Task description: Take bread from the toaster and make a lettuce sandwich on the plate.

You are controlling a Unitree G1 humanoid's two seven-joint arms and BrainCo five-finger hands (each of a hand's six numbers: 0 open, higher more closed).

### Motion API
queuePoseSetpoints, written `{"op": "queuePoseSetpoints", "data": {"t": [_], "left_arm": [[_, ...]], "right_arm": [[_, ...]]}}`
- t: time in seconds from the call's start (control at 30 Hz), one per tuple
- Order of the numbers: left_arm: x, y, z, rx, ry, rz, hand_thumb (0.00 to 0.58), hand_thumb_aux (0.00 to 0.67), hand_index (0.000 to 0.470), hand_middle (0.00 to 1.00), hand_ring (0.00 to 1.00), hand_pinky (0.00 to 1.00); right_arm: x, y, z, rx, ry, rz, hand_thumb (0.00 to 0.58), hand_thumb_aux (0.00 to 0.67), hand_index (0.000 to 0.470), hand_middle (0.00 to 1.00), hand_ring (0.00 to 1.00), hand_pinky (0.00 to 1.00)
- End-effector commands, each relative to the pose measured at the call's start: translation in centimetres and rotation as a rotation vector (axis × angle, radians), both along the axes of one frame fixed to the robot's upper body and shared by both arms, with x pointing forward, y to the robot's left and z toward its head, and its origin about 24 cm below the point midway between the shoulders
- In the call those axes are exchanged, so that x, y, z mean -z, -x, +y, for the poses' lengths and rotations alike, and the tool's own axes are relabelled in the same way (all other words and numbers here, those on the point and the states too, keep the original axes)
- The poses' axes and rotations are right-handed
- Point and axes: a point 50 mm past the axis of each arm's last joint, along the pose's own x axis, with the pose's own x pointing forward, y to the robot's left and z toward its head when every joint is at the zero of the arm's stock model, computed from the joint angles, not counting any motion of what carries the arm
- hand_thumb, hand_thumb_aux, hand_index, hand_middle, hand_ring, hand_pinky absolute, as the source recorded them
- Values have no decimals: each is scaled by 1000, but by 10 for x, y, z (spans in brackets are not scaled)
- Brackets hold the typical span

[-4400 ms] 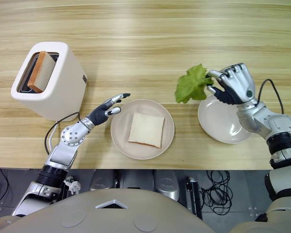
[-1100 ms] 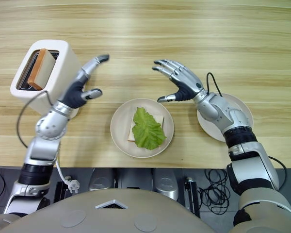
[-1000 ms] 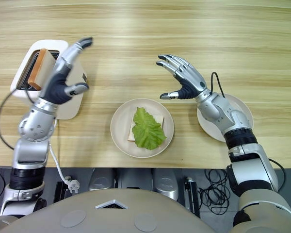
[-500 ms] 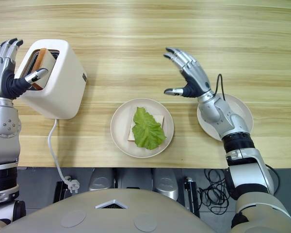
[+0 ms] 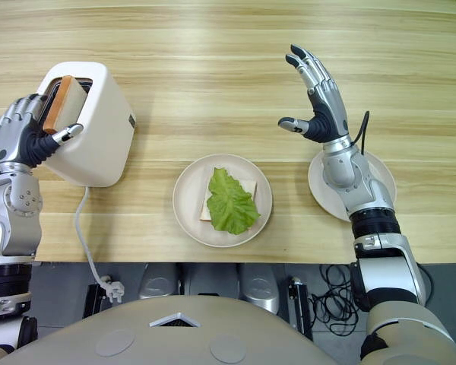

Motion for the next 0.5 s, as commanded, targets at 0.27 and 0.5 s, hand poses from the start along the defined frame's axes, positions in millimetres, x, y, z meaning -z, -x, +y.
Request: {"op": "queuePoseSetpoints", "data": {"t": [0.27,0.5], "left_arm": [[-21,-8,-4,31,-22,-154,580,670,460,0,0,0],[-32,-12,-11,73,-21,-229,580,670,460,0,0,0]], "right_arm": [[13,2,-1,19,3,48,0,0,0,0,0,0],[15,2,1,20,12,52,0,0,0,0,0,0]]}}
